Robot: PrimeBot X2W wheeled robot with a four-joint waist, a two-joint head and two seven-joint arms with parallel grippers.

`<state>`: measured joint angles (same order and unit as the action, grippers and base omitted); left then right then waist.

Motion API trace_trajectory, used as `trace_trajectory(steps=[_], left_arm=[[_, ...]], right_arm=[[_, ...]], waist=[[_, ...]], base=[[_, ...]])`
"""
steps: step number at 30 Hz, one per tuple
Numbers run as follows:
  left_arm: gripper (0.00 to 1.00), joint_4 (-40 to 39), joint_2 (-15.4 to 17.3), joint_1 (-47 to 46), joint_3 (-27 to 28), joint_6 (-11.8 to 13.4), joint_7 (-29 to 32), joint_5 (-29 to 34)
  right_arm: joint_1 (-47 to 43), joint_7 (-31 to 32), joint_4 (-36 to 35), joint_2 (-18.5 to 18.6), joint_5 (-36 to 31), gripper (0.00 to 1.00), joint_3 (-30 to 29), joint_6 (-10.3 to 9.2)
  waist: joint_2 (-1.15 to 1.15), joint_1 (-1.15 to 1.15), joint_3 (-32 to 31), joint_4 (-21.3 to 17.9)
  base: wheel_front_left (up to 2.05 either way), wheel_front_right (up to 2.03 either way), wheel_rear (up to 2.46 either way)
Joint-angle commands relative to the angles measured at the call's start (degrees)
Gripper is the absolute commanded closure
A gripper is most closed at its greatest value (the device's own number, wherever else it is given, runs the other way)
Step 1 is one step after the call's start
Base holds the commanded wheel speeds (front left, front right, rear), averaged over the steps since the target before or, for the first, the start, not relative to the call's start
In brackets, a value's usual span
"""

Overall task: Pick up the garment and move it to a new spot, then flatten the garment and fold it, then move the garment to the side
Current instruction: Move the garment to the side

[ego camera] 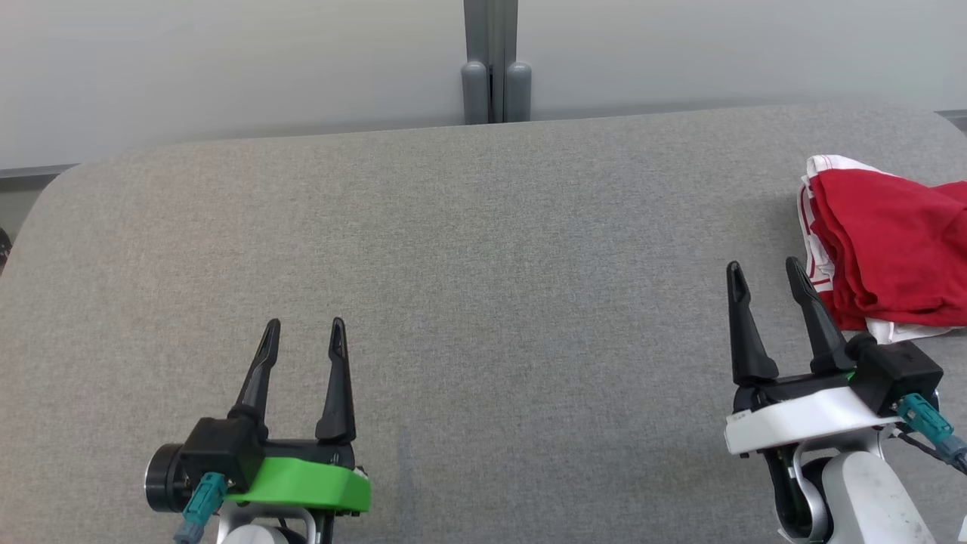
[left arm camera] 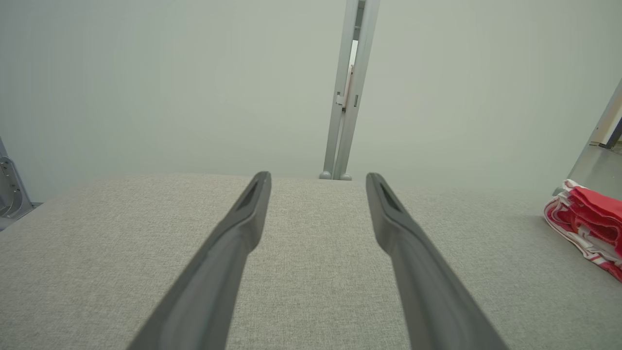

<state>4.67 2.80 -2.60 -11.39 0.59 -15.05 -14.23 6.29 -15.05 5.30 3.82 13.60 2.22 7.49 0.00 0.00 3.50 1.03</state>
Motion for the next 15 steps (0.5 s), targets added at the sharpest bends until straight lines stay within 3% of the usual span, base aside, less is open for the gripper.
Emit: trace_trajectory(steps=[1,15], left_arm=[[0.0,-0.2,0.2,0.8,0.0,0.5,-0.1,0.0],[0.0,-0.6,0.2,0.3,-0.6,0.9,-0.1,0.1]], right_arm=[[-0.9,-0.1,-0.6,-0.5,-0.9,0.0,-0.1,-0.01],[-1.2,-0.1,0.2,-0.9,-3.5,0.0,-0.2,-0.01]], waist=[[0.0,0.0,0.0,0.0],[0.0,0.0,0.8,-0.3]], base=[[0.0,0.0,0.0],[0.0,0.0,0.0]])
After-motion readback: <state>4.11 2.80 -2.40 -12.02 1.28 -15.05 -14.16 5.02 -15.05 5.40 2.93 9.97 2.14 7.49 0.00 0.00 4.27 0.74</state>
